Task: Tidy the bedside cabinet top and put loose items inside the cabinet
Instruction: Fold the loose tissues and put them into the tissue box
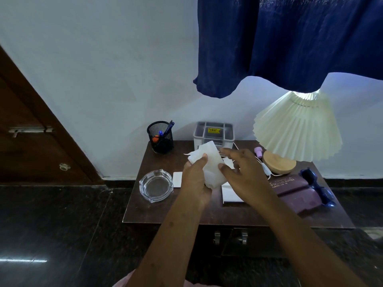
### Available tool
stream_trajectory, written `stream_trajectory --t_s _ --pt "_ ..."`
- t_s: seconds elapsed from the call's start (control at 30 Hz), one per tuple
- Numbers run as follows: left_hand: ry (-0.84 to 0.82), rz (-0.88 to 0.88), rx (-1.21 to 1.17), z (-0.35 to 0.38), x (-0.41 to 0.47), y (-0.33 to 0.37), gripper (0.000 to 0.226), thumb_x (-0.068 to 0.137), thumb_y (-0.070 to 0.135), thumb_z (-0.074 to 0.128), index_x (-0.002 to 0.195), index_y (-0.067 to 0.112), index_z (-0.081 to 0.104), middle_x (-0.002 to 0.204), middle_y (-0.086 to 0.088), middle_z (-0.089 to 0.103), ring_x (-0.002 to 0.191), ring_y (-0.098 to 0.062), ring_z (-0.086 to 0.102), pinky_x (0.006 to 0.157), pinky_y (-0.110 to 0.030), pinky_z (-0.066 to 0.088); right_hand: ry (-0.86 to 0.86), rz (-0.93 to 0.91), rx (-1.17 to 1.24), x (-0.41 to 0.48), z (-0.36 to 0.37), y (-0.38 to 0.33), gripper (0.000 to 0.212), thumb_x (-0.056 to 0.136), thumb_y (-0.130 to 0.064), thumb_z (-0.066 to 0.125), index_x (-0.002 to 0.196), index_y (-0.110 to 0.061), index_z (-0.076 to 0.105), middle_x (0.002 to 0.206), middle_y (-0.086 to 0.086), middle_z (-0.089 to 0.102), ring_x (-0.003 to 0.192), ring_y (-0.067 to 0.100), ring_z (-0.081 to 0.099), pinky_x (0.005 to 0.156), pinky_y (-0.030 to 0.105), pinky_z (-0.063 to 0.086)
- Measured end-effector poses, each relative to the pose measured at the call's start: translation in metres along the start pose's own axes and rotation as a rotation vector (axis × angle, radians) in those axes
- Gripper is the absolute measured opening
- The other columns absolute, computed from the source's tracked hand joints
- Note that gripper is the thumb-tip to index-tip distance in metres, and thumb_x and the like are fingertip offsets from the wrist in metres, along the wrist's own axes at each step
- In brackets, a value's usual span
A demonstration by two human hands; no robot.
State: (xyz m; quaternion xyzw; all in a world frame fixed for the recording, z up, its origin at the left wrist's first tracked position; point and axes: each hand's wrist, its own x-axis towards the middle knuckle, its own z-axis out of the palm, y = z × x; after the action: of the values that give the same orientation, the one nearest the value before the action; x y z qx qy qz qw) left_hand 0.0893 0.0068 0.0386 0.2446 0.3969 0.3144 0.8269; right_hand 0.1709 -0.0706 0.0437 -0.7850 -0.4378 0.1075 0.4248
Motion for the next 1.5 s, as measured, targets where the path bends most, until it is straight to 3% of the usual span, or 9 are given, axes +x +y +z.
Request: stream_trajectory --t_s 0.17,0.27,0.37,0.47,0.67,0.87,1.03,1.23,1.5 --pt "-0.092 -0.089 -0.019 -0.001 -0.004 -0.002 0.039 0.095 0.026 0.052 0.129 0.008 0.052 0.1 -0.013 0.064 0.084 -0.025 0.062 0.062 -0.031 0.055 -0.124 -0.077 -0.03 0.001 0.009 0.002 0.043 0.095 -0.008 0.045 0.137 -0.013 0.046 0.14 0.003 0.048 0.128 0.015 0.042 0.103 0.016 0.026" --pt "-0.048 -0.057 0.038 -0.002 0.0 -0.002 0.03 0.095 0.021 0.052 0.124 0.013 0.053 0.102 -0.011 0.063 0.085 -0.024 0.062 0.062 -0.032 0.054 -0.171 -0.083 0.074 0.006 0.004 0.005 0.043 0.096 -0.005 0.041 0.137 -0.016 0.046 0.138 0.003 0.051 0.127 0.016 0.044 0.107 0.025 0.031" --pt "-0.024 -0.033 0.083 -0.005 0.003 -0.001 0.028 0.096 0.017 0.049 0.124 0.016 0.051 0.111 -0.013 0.06 0.092 -0.027 0.061 0.066 -0.037 0.052 -0.221 0.055 0.202 0.015 -0.008 0.022 0.04 0.1 -0.016 0.037 0.137 -0.028 0.046 0.12 -0.004 0.057 0.11 0.012 0.053 0.09 0.027 0.04" --pt "-0.025 -0.042 0.086 -0.006 0.001 0.0 0.029 0.098 0.015 0.045 0.127 0.017 0.048 0.116 -0.017 0.06 0.089 -0.028 0.063 0.07 -0.042 0.053 -0.251 0.169 -0.057 0.021 -0.013 0.054 0.033 0.097 -0.016 0.043 0.126 -0.024 0.056 0.106 -0.003 0.062 0.097 0.014 0.058 0.076 0.024 0.041" --pt "0.028 -0.052 0.133 -0.005 0.004 -0.001 0.022 0.099 0.017 0.043 0.121 0.019 0.046 0.131 -0.02 0.052 0.117 -0.036 0.053 0.074 -0.046 0.051 -0.615 0.239 -0.574 0.003 0.014 0.084 0.051 0.08 -0.029 0.069 0.127 -0.03 0.05 0.132 0.0 0.048 0.121 0.022 0.047 0.098 0.038 0.043" --pt "0.123 0.001 0.171 -0.01 0.011 0.003 0.019 0.098 0.017 0.043 0.117 0.02 0.042 0.129 -0.019 0.05 0.119 -0.038 0.051 0.092 -0.06 0.045 -0.455 0.069 -0.745 0.001 0.03 0.086 0.042 0.079 -0.029 0.07 0.114 -0.028 0.048 0.119 -0.002 0.052 0.11 0.023 0.053 0.081 0.037 0.049" --pt "0.127 0.026 0.145 -0.01 0.012 0.008 0.016 0.097 0.015 0.045 0.113 0.019 0.045 0.096 -0.007 0.052 0.088 -0.025 0.055 0.07 -0.047 0.05 -0.402 0.143 -0.576 0.011 0.023 0.086 0.055 0.067 -0.058 0.071 0.111 -0.034 0.049 0.119 -0.009 0.053 0.111 0.018 0.051 0.081 0.034 0.045" --pt "0.124 0.012 0.175 -0.006 0.008 0.006 0.027 0.098 0.014 0.045 0.124 0.012 0.044 0.116 -0.013 0.05 0.102 -0.031 0.052 0.08 -0.05 0.048 -0.501 0.051 -0.672 0.012 0.027 0.099 0.068 0.084 -0.041 0.061 0.143 -0.029 0.03 0.148 -0.005 0.038 0.133 0.019 0.039 0.101 0.035 0.038" --pt "0.144 0.005 0.196 -0.007 0.011 0.007 0.013 0.098 0.018 0.044 0.111 0.019 0.043 0.11 -0.01 0.049 0.097 -0.027 0.051 0.081 -0.051 0.049 -0.384 -0.048 -0.696 0.007 0.038 0.095 0.037 0.087 -0.016 0.055 0.122 -0.028 0.05 0.119 0.001 0.062 0.11 0.023 0.057 0.079 0.033 0.047"
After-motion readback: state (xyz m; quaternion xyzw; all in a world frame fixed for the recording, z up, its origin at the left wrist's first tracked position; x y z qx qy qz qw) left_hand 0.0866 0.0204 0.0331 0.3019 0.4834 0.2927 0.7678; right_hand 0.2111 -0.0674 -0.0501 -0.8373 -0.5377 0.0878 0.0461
